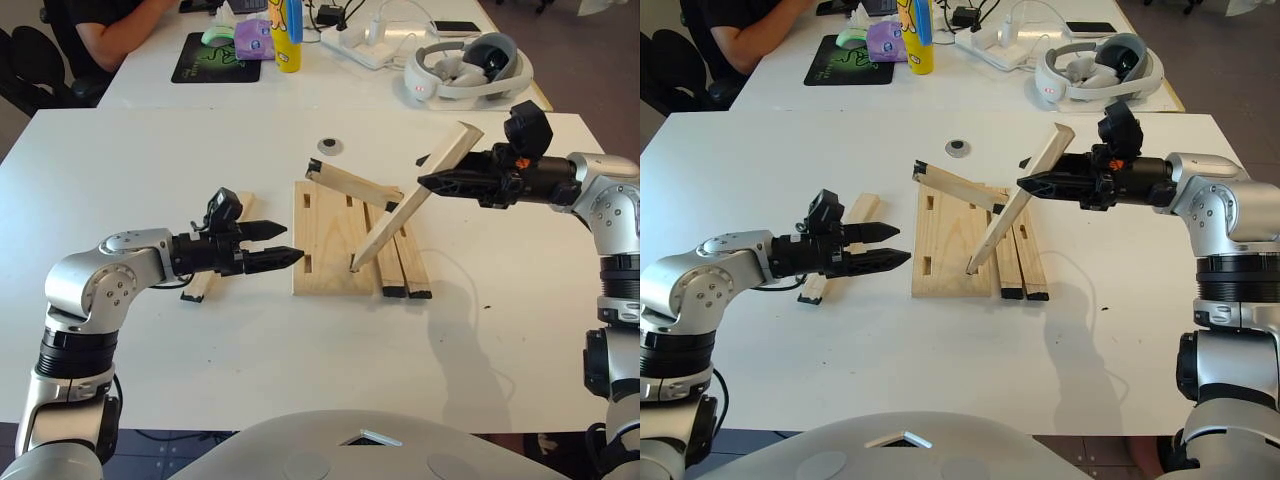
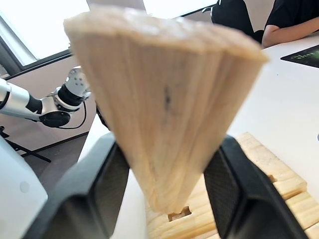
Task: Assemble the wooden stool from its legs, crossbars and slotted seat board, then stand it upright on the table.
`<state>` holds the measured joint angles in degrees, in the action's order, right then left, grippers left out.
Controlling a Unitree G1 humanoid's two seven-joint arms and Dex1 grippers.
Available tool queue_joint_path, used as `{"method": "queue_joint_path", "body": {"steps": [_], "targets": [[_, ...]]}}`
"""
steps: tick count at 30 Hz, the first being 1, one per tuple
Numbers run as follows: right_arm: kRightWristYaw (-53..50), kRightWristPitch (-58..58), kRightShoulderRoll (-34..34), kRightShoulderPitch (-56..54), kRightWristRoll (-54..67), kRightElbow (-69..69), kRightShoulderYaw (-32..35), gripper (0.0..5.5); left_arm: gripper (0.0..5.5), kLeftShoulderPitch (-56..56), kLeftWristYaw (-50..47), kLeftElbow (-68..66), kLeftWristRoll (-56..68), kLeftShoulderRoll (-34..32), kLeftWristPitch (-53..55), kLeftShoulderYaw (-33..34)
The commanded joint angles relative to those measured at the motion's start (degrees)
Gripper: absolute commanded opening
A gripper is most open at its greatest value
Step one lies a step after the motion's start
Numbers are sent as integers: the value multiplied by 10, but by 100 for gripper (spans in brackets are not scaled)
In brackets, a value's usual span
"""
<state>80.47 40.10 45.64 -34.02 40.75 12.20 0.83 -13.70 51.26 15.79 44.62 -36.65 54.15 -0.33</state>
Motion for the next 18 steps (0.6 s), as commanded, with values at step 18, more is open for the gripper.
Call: {"method": "queue_joint_path", "body": {"steps": [18], "targets": [[115,-105,-9,-85,-144,50,-111,207,416,-15,11,-19,6,7,1,-13]]}}
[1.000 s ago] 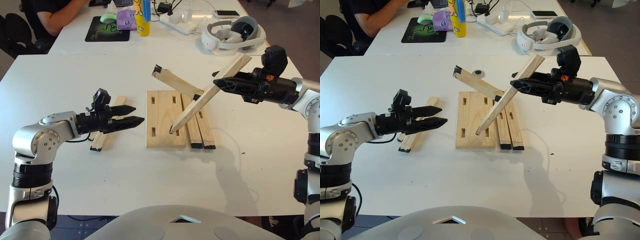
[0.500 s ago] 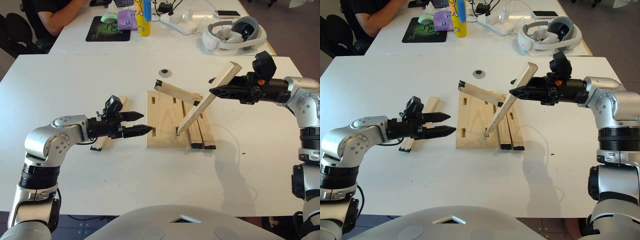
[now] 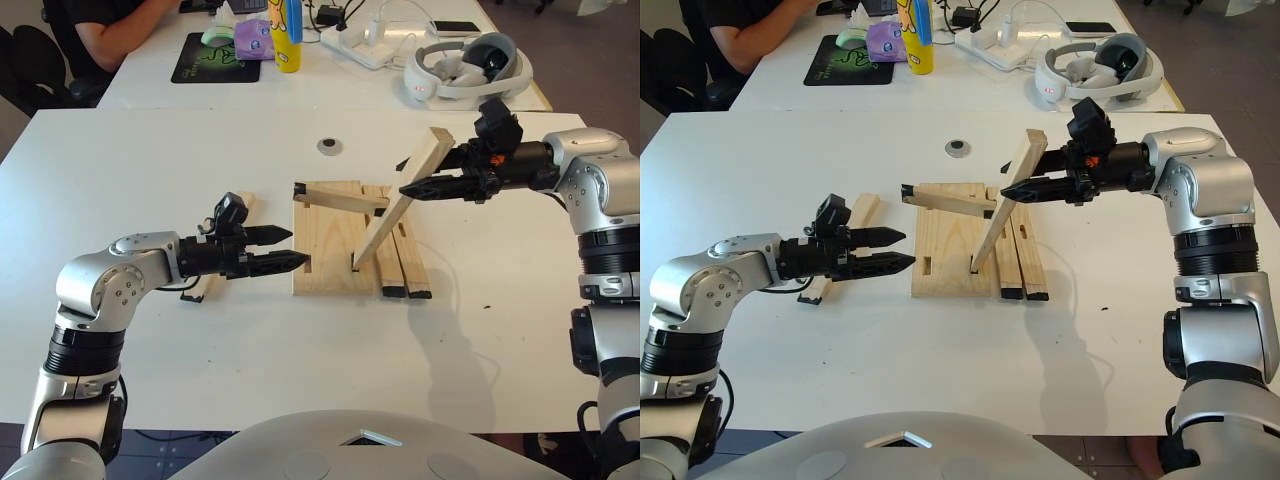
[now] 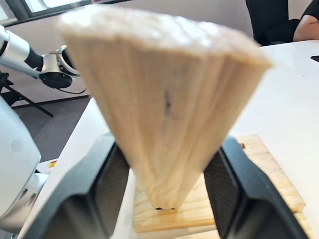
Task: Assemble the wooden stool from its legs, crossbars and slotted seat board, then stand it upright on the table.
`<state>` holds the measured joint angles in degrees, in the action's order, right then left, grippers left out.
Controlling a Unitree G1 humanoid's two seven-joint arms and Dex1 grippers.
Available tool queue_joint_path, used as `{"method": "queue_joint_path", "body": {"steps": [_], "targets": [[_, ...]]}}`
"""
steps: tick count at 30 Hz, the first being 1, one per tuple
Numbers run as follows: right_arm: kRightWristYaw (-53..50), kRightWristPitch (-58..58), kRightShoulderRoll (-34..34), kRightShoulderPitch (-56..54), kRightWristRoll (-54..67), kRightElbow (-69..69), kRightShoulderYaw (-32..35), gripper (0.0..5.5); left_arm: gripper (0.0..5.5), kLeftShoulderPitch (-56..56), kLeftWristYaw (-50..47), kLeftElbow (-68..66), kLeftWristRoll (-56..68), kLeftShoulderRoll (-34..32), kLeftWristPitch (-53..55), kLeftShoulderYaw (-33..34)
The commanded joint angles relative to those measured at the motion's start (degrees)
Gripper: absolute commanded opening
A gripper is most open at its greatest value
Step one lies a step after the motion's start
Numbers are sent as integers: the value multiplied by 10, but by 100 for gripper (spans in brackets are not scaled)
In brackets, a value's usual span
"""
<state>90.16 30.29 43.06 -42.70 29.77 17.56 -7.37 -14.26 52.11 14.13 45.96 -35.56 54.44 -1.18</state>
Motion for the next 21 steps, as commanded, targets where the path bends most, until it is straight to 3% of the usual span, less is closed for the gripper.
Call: {"method": "queue_joint_path", "body": {"steps": [1,6,13,21], "targets": [[20,-11,21,3,-38,-3,-35,207,416,-8,2,-2,-8,-4,-4,-4],[20,-13,32,26,-33,-33,-47,207,416,10,2,6,-18,-11,-9,-6],[-9,-14,35,53,-36,-109,-48,207,416,64,24,6,-164,-86,-94,-109],[-7,-33,34,58,-60,-103,-71,207,416,97,-28,-1,-182,-2,-187,-76]]}}
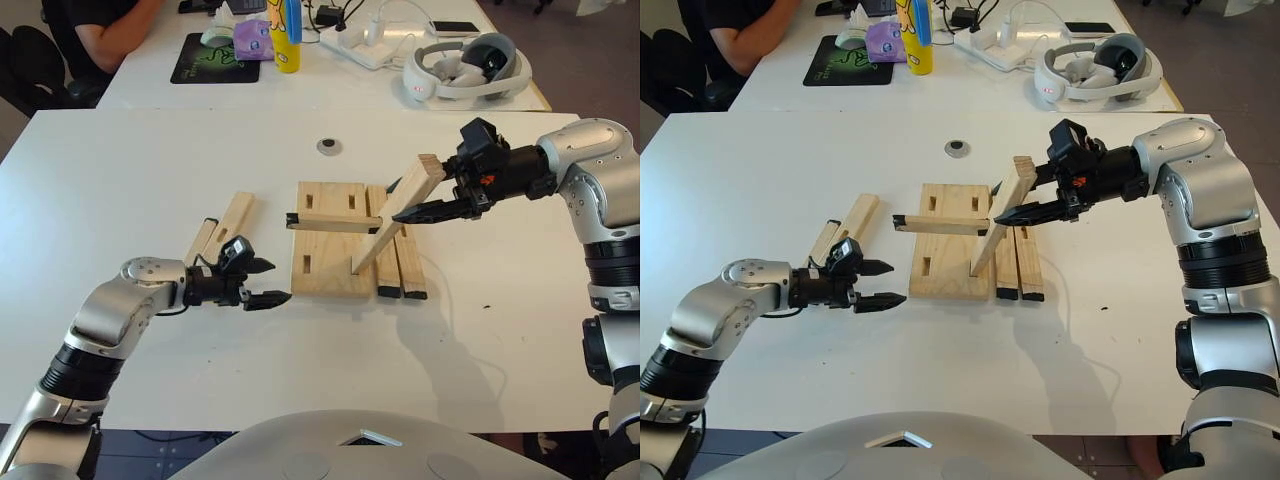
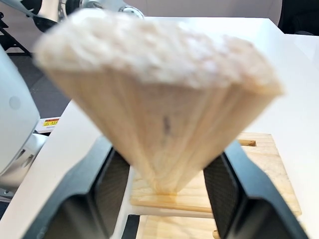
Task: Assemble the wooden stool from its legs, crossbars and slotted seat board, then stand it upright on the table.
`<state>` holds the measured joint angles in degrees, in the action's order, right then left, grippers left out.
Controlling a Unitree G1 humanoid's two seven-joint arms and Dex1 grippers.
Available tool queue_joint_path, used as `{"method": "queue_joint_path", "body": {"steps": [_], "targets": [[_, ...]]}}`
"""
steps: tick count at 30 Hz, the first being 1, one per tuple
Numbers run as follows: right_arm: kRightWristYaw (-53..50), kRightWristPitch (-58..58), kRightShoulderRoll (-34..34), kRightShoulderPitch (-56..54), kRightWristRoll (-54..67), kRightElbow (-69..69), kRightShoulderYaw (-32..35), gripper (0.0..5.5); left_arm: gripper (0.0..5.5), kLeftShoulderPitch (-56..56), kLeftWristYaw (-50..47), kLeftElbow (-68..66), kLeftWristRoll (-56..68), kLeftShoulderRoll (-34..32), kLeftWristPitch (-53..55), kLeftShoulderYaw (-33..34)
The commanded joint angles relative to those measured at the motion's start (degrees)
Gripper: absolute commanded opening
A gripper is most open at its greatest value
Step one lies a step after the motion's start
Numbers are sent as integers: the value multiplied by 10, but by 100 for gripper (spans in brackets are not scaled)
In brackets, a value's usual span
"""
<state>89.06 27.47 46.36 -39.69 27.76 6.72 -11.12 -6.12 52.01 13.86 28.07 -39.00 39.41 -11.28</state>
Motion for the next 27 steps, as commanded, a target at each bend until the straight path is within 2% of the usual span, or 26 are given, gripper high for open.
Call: {"method": "queue_joint_path", "body": {"steps": [1,6,14,21,27], "targets": [[4,-5,0,28,-40,8,-35,207,416,21,-36,3,-8,42,-49,28],[-9,-8,9,58,-40,2,-31,207,416,54,-75,21,-18,92,-92,21],[-116,9,16,193,-21,-107,17,206,416,82,-119,11,-100,125,-151,-35],[-146,23,12,198,-6,-113,12,206,416,67,-142,-29,-148,157,-193,-54],[-146,10,-5,174,-10,-67,0,206,416,51,-170,-47,-174,188,-181,-65]]}}
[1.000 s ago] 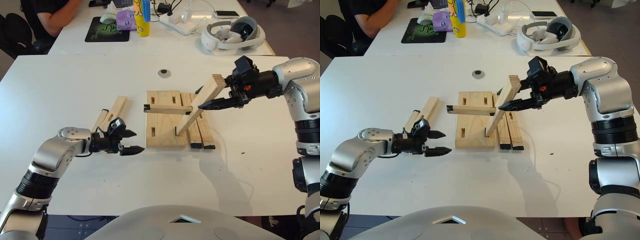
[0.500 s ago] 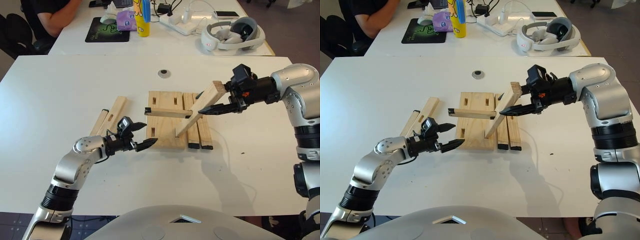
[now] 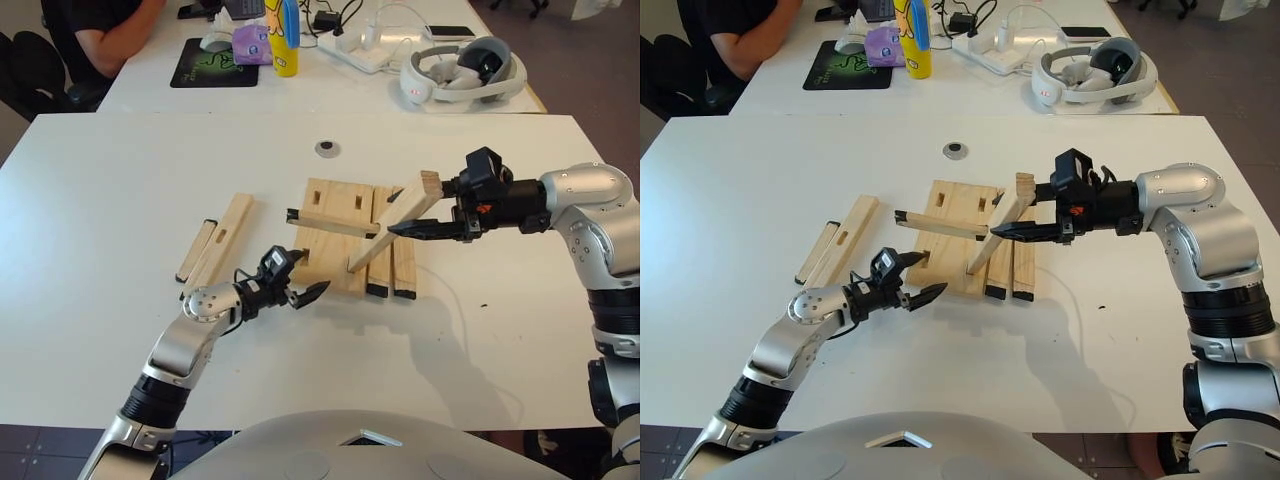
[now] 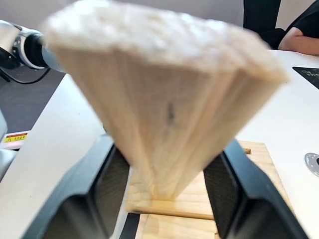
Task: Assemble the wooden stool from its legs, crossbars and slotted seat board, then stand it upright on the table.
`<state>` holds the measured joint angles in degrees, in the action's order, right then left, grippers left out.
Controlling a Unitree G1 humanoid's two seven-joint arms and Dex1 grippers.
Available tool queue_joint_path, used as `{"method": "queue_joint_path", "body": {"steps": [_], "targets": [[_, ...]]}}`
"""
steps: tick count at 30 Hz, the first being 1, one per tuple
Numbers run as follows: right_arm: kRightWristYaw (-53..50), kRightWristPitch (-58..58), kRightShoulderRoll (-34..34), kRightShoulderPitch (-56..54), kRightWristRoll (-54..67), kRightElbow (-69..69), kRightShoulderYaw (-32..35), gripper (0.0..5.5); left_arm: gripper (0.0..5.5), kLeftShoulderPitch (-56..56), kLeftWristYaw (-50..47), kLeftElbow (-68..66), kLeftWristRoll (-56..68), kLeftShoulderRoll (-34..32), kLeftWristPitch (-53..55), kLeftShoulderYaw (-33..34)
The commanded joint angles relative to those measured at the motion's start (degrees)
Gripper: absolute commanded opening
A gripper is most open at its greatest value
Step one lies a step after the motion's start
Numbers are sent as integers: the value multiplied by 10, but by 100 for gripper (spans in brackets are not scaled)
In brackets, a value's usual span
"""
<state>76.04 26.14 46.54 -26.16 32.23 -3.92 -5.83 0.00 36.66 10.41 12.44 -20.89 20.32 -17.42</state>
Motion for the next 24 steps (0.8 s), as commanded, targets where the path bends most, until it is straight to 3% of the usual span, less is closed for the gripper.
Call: {"method": "queue_joint_path", "body": {"steps": [1,16,24], "targets": [[-15,24,-7,40,-53,39,-53,206,416,-12,-23,-17,-23,9,15,-4],[-37,29,-1,78,-44,-34,-72,206,416,-1,-48,-11,-59,9,83,-30],[-80,-7,-30,63,-72,31,-73,206,416,-6,-46,-12,-55,10,87,-31]]}}
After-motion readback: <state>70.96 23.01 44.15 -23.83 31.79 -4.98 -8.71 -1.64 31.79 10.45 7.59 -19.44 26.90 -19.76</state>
